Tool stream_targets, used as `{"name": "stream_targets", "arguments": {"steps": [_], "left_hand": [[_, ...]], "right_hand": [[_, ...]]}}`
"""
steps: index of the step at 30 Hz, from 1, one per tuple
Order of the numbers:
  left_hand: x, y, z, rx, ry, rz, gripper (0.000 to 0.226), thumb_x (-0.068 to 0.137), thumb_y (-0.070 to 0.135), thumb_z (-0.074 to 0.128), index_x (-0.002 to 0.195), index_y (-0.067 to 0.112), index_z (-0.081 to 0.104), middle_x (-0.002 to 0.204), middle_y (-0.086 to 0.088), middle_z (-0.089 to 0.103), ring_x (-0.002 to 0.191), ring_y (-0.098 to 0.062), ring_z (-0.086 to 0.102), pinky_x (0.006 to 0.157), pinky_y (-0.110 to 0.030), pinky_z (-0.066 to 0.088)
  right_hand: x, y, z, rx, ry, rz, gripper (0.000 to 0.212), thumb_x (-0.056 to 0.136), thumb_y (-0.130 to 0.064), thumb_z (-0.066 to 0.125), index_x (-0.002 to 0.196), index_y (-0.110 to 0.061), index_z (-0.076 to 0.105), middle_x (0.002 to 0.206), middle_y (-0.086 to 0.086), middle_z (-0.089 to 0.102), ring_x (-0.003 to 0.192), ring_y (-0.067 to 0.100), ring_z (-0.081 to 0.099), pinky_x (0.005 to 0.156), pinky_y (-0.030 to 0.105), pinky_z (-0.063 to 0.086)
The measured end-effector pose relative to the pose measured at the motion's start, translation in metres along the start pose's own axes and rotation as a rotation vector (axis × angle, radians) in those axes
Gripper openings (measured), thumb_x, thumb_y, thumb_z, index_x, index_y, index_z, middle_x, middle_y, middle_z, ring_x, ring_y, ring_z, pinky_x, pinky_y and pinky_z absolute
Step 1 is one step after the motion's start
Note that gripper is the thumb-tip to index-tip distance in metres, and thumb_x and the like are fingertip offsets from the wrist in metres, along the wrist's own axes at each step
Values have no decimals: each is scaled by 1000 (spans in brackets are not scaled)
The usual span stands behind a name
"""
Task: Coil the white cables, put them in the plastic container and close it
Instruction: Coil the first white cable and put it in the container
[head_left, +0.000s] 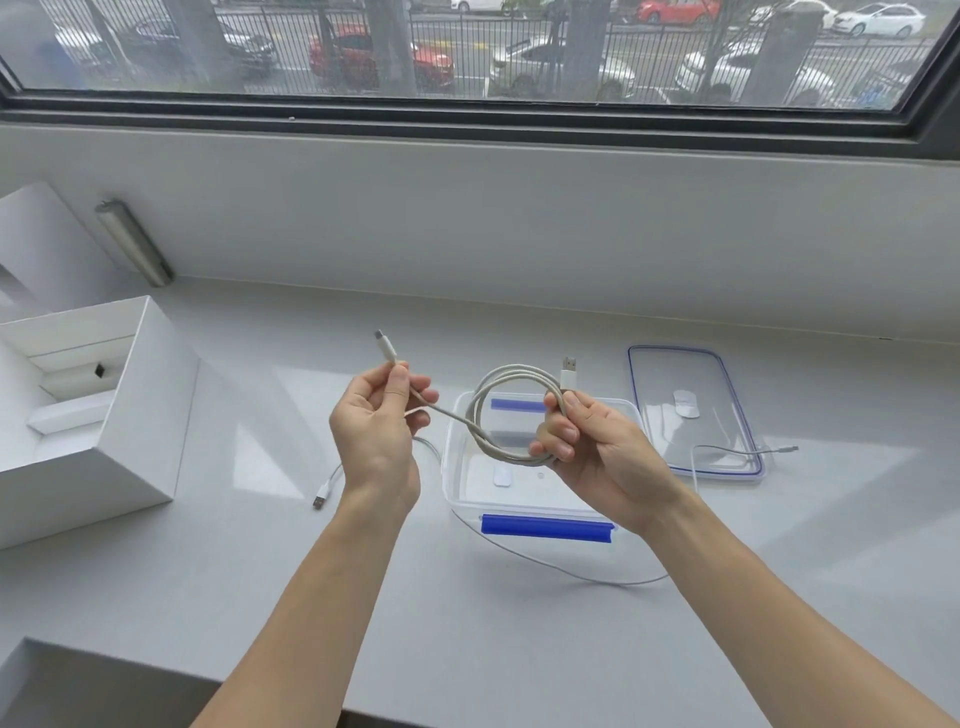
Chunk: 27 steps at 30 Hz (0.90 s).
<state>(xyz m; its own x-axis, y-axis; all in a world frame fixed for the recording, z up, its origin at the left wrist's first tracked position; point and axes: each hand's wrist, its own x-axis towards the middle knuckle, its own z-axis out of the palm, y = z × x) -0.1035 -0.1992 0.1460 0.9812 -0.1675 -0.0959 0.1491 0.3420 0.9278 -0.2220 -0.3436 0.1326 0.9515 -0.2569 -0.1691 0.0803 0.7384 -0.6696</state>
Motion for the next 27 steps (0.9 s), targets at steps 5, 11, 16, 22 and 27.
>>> {"name": "stream_targets", "arguments": {"steps": [5,11,16,22,27], "left_hand": [[9,-3,-9,248,-179,-163,10,91,4,56,87,7,65,67,-5,65,46,-7,55,46,-19,40],[13,0,-8,458,-462,-165,14,89,6,60,83,10,72,58,1,65,47,-13,42,42,-18,33],[14,7,-8,620,-786,-150,20,91,10,57,86,14,76,67,-12,55,53,-14,35,47,-20,28],[17,17,-14,570,-993,-224,19,90,14,56,93,7,74,69,-8,52,59,-11,40,55,-20,33],[18,11,-18,418,-1034,-326,18,86,17,60,91,13,76,78,-9,55,61,-10,44,59,-24,34]], "right_hand": [[0,0,-1,-23,-53,25,22,95,-18,40,89,-4,57,57,-2,34,49,12,32,61,28,46],[1,-2,0,-95,-147,59,21,93,-18,43,88,-3,57,56,-3,32,47,10,30,57,26,43],[2,-7,3,-183,-176,115,22,93,-17,42,88,-2,57,56,-2,32,47,10,30,55,25,43],[1,-8,5,-187,-172,136,22,94,-16,41,85,-2,56,56,-1,31,46,10,30,53,25,43],[1,-7,6,-190,-146,138,21,93,-17,42,83,-3,54,56,0,30,46,10,30,54,26,43]]}}
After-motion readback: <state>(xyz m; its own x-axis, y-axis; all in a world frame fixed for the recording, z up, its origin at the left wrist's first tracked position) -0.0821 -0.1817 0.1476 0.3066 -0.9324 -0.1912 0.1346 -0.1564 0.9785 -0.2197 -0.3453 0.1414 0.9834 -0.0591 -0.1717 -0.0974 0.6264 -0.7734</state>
